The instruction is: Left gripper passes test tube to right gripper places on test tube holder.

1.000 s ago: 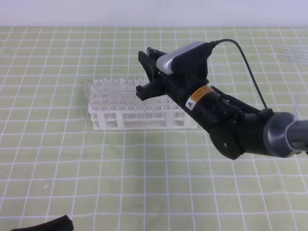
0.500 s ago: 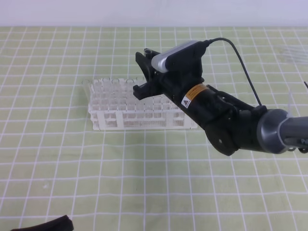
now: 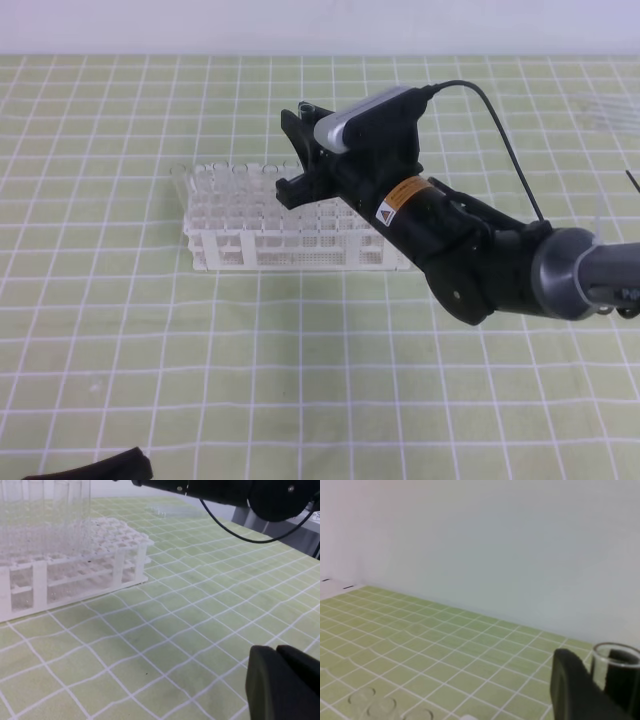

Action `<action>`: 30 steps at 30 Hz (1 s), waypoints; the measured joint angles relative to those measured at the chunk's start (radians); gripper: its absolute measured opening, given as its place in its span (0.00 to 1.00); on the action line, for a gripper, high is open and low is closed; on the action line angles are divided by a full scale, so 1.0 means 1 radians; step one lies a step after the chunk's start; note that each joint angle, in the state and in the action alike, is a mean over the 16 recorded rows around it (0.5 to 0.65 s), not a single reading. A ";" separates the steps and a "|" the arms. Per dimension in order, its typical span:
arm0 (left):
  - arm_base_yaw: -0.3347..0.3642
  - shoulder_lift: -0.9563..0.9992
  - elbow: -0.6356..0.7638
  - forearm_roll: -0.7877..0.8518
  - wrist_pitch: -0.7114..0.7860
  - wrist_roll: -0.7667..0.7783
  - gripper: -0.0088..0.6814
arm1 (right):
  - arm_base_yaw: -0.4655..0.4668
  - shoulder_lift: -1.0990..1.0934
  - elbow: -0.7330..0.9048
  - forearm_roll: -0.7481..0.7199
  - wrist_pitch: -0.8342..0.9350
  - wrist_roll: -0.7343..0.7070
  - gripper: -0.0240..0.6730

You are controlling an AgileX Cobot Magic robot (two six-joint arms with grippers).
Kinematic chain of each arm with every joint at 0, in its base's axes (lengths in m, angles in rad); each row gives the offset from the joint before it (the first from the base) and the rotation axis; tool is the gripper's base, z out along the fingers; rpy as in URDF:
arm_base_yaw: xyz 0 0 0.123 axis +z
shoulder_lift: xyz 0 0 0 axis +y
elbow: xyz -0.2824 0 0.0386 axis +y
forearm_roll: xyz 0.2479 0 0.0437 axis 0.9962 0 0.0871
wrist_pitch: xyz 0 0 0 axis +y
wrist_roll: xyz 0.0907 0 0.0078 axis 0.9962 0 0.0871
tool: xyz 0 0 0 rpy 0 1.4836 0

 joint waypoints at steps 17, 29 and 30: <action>0.000 -0.001 -0.002 0.000 -0.001 0.000 0.01 | -0.004 0.029 0.000 -0.001 -0.026 -0.002 0.05; 0.000 -0.001 -0.003 0.000 0.002 0.000 0.01 | -0.007 0.034 0.000 -0.002 -0.030 -0.001 0.05; 0.000 -0.001 -0.003 0.000 0.002 0.000 0.01 | -0.007 0.034 0.000 -0.002 -0.030 -0.001 0.05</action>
